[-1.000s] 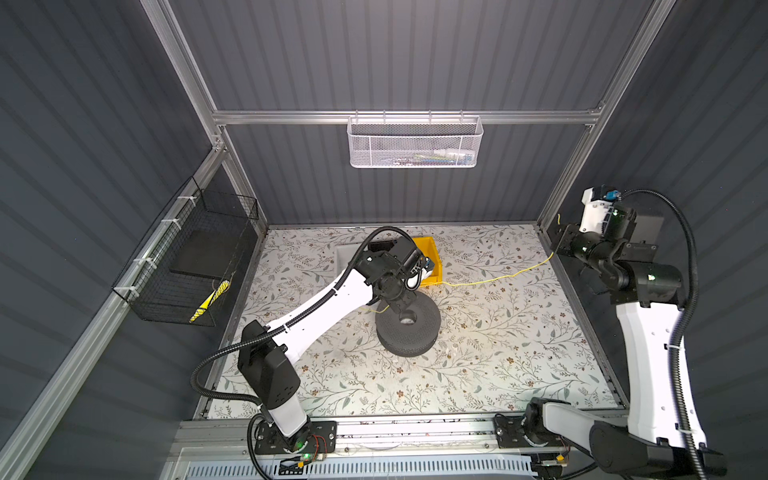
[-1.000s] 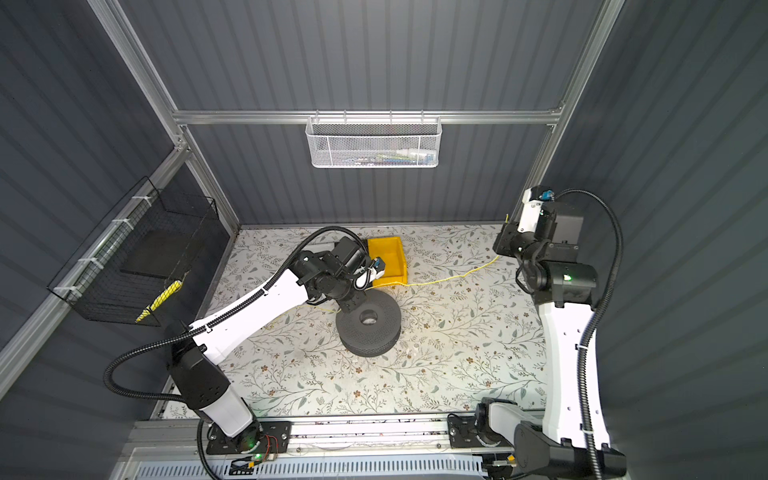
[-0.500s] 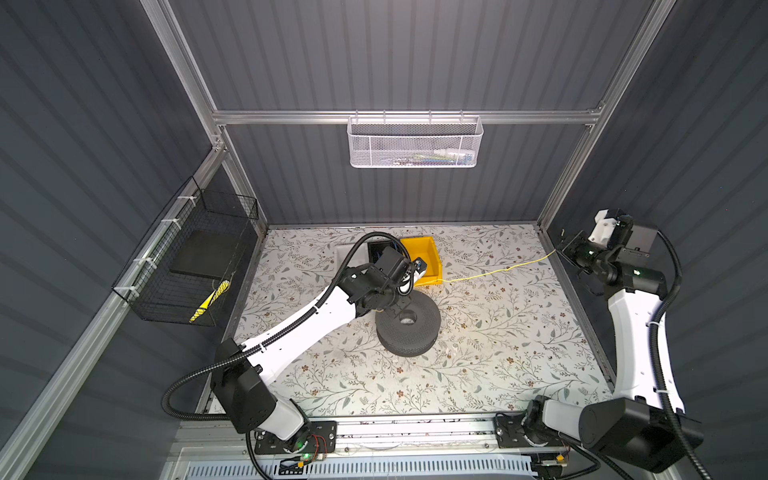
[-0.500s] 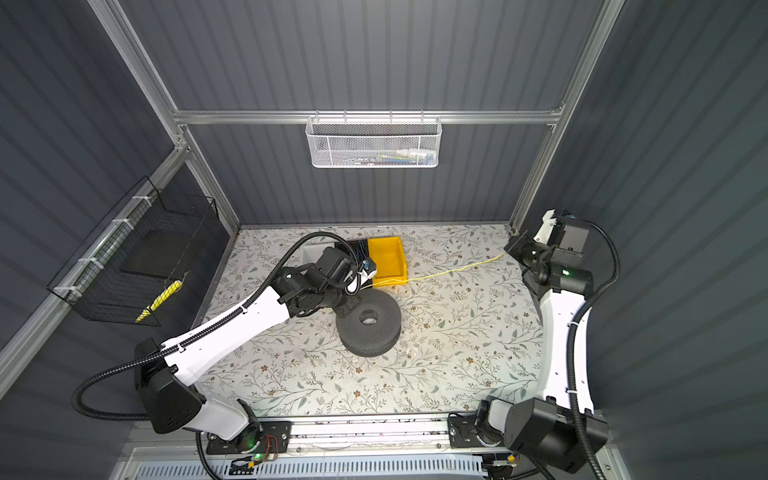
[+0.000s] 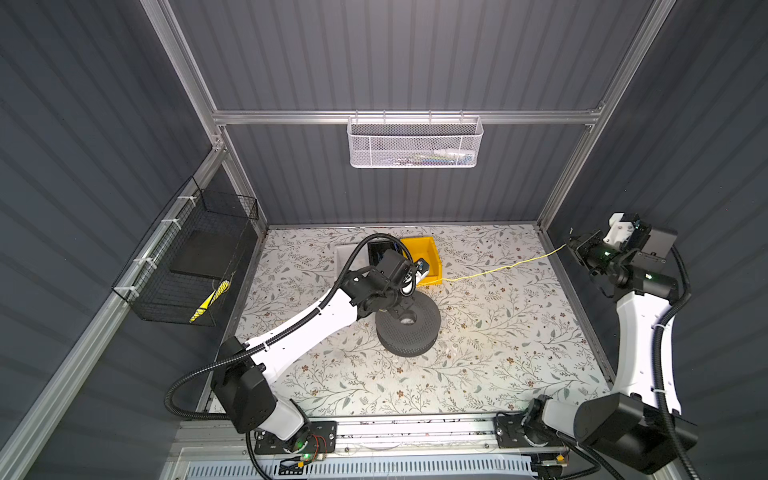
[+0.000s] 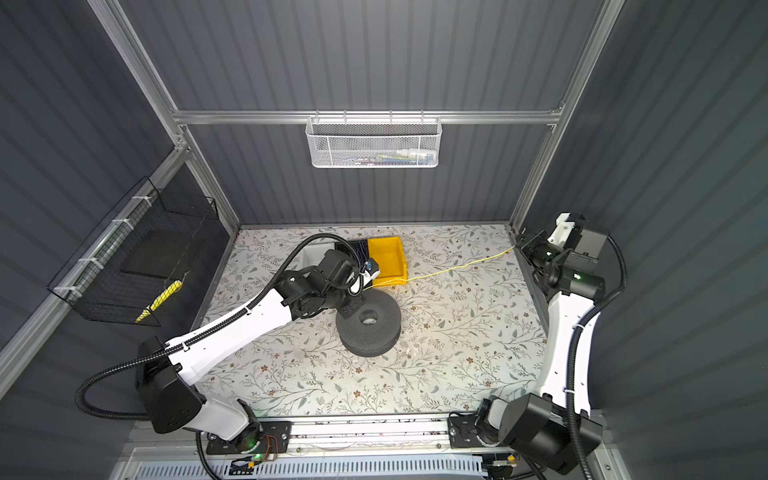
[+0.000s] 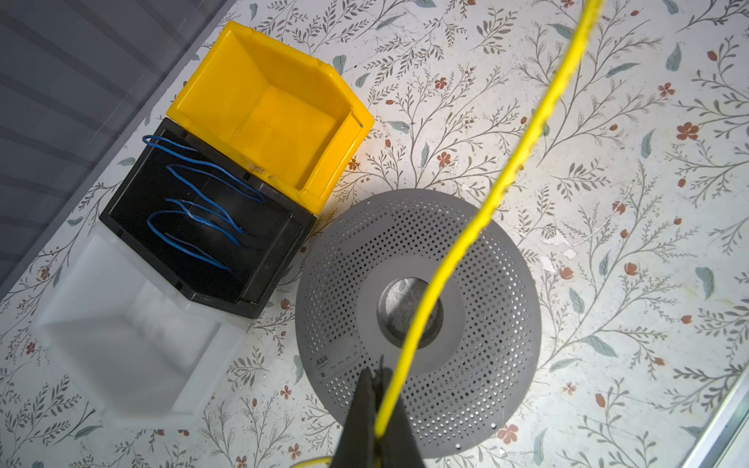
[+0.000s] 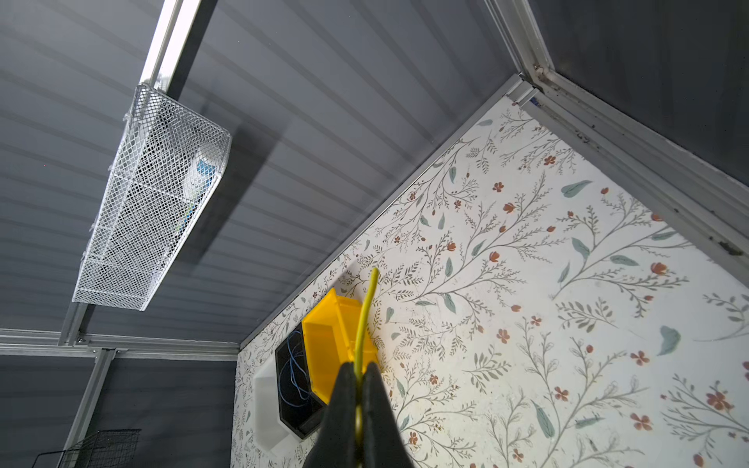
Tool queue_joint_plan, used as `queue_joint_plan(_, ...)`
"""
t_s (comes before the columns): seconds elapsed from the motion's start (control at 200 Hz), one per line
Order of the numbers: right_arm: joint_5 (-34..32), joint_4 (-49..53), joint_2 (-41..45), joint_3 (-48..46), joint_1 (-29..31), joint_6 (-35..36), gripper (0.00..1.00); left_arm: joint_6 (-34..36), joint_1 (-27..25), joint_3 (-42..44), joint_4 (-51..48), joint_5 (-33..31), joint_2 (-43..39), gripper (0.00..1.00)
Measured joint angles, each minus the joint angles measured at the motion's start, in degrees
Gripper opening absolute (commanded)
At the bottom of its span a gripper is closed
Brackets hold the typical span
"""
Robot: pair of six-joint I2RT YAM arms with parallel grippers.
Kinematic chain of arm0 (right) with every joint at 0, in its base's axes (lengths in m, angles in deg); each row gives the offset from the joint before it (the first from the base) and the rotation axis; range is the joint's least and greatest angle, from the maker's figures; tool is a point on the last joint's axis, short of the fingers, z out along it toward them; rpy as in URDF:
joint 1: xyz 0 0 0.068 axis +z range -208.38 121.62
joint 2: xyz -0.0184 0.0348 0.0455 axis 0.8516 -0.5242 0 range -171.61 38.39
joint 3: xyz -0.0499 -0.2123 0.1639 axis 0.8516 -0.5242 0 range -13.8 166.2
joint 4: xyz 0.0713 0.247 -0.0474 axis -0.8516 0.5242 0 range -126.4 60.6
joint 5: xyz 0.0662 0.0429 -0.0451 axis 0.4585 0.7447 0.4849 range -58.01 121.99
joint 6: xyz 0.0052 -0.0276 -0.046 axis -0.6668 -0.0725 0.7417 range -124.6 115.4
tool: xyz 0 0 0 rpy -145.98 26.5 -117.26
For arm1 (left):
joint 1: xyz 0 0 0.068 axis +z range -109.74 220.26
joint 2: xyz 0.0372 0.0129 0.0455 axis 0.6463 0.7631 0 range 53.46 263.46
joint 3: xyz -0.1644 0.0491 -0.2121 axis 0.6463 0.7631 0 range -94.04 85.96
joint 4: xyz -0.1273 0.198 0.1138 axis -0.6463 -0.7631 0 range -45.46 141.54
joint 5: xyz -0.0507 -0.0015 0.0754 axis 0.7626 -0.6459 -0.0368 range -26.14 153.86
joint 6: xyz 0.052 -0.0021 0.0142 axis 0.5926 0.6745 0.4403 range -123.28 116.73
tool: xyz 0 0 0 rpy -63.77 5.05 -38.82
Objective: Wrap the cables
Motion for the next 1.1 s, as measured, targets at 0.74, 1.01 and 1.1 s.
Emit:
queue_joint_plan(0.74,-3.0,-3.8,-3.7,-6.0,0.8,4.9,0.66,-7.1,1.3,-31.6,-17.7,1.7,20.0,0.0)
queue_joint_plan(1.01,-4.7,-4.7,0.0,-7.8,1.5,6.5,0.82,-15.6,1.3,-50.1,-26.2,1.7,30.2,0.0)
queue_joint_plan(1.1,-5.6,-5.0,2.3,-8.9,1.5,6.4,0.82,-18.0,1.3,-56.6,-28.9,1.7,34.4,0.0)
